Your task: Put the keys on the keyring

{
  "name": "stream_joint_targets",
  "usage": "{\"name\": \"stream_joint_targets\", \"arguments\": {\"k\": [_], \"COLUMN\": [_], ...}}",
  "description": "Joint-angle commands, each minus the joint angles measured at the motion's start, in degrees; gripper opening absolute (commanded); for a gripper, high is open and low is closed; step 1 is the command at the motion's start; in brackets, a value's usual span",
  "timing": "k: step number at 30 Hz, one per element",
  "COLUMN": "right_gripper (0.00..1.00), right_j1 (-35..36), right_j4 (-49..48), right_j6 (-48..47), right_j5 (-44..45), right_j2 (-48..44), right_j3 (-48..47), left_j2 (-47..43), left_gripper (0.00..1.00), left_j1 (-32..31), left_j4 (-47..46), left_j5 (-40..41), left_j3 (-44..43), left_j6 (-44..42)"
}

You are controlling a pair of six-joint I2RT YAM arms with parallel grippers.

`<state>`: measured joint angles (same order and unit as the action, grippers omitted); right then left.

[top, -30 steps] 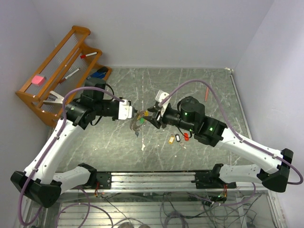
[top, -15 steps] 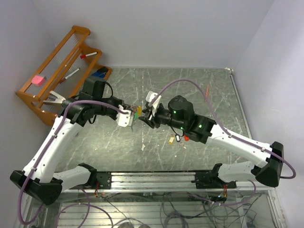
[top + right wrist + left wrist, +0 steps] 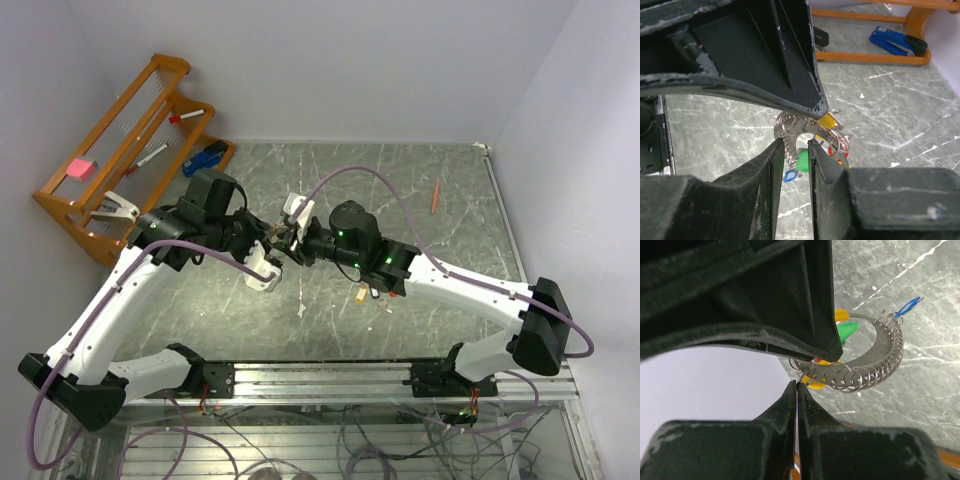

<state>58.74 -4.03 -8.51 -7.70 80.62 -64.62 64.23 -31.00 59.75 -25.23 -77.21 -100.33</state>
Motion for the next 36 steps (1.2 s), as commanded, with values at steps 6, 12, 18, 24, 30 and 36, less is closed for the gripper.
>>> {"name": "stream_joint_targets", "arguments": {"k": [6,12,18,24,30,36], "right_gripper": [0.19,0.14,0.00,0.00,0.00,0.00], "right_j1": [0.10,0.06,0.06,0.06,0.02,-0.62], "right_j4": [-4.75,-3.43,-0.34,0.65,-1.89,-1.34], "right_j6": [3.11,3.88,4.56,5.05,3.72,3.59], "right_j5": [2.26,4.92,3.44,2.41,3.18,2.07], "right_j2": [2.53,3.14,5.38,6.09,2.53,-0.60], "right_j3": [-4.35,-6.65,-9.45,-10.60,-6.89,-5.28], "left_j2": [0.09,0.29,0.67,0.70,1.80,0.61], "left_gripper": [0.07,0.07,0.07,0.07,0.07,0.18], "left_j1": [-3.80,-4.70,-5.44,-5.98,-5.95,-5.87], "left_j4": [0.51,0.52,-0.51,-1.96,-8.29,-11.79], "left_j5": [6.70,8.29,9.38,10.40,9.83,7.30], "left_j3": [-3.65,-3.30,-3.47,-3.47,-5.03,-3.26], "left_j6": [-2.87,-2.71,-1.91,0.47,15.51,22.01]}}
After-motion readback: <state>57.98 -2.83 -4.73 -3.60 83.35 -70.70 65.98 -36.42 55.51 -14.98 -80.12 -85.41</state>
